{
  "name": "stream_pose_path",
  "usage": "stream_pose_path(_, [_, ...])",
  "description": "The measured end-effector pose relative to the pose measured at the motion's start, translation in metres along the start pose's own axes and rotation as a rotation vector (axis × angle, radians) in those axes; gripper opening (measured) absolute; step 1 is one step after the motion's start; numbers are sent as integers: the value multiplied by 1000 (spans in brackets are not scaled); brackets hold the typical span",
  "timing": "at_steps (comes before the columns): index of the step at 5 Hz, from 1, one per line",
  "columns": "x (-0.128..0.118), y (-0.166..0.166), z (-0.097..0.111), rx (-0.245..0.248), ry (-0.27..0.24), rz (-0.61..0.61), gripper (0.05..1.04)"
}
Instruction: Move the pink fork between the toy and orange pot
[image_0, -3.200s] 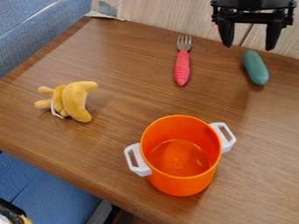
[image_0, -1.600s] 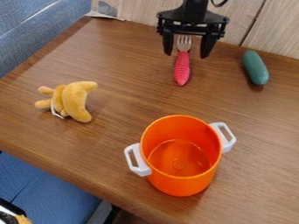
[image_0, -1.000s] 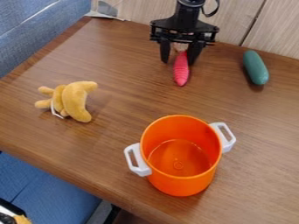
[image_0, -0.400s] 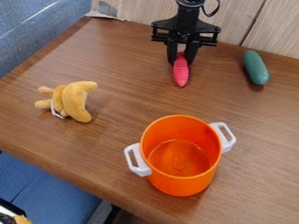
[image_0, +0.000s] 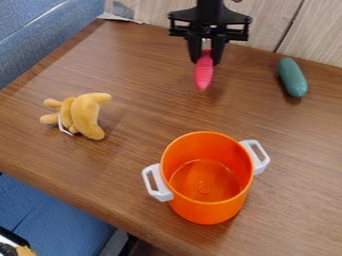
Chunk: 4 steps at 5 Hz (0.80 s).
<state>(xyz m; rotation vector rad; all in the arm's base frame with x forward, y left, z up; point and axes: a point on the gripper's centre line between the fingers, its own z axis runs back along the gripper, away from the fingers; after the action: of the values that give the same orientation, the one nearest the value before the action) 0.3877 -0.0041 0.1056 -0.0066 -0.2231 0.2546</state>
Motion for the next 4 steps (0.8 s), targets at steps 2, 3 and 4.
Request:
stream_pose_path(2, [-37, 13, 20, -18, -18, -151, 328])
stream_pose_path(3, [-60, 23, 15, -15, 25, -213, 328])
stream_pose_path(4, [-83, 29, 14, -5, 76, -224, 328])
